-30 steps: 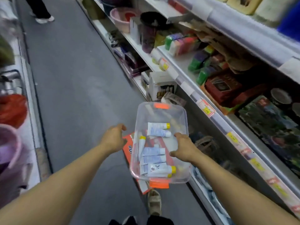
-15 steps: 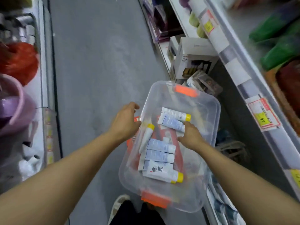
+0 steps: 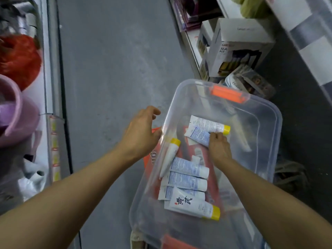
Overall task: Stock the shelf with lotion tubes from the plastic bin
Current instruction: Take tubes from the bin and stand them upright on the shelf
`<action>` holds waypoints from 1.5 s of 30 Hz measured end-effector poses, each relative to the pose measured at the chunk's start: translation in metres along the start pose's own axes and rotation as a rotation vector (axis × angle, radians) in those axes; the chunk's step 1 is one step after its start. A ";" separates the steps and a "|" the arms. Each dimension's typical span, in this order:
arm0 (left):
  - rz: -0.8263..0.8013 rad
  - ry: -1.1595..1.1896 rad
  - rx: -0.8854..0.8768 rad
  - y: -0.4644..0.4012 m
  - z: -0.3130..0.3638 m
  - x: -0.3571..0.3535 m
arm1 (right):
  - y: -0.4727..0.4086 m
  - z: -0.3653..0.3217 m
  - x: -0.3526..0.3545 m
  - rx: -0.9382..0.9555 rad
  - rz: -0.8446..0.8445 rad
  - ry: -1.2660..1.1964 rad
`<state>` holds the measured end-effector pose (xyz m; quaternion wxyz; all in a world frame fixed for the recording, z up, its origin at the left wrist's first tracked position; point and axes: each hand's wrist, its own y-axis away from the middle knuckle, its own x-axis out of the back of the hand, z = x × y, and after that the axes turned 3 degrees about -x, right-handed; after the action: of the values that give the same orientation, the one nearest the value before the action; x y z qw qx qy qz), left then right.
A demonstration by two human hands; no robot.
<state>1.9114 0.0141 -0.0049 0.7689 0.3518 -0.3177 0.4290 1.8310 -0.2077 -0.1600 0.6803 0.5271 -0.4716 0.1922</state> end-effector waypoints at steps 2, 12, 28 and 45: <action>0.008 -0.011 -0.018 0.004 0.001 -0.003 | 0.002 0.000 -0.002 0.032 -0.036 0.053; -0.074 -0.132 -0.221 0.015 0.041 -0.046 | 0.041 0.004 0.054 -0.221 -0.263 -0.784; -0.627 -0.610 -0.248 -0.012 0.011 -0.200 | 0.056 0.020 0.034 -0.391 -0.157 -1.356; -0.592 -0.011 -0.036 0.009 0.041 -0.095 | 0.096 0.022 0.109 -0.416 -0.115 -1.599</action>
<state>1.8555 -0.0572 -0.0552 0.8650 0.4179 -0.2129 0.1783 1.8018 -0.2175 -0.0164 0.2319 0.3914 -0.8115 -0.3668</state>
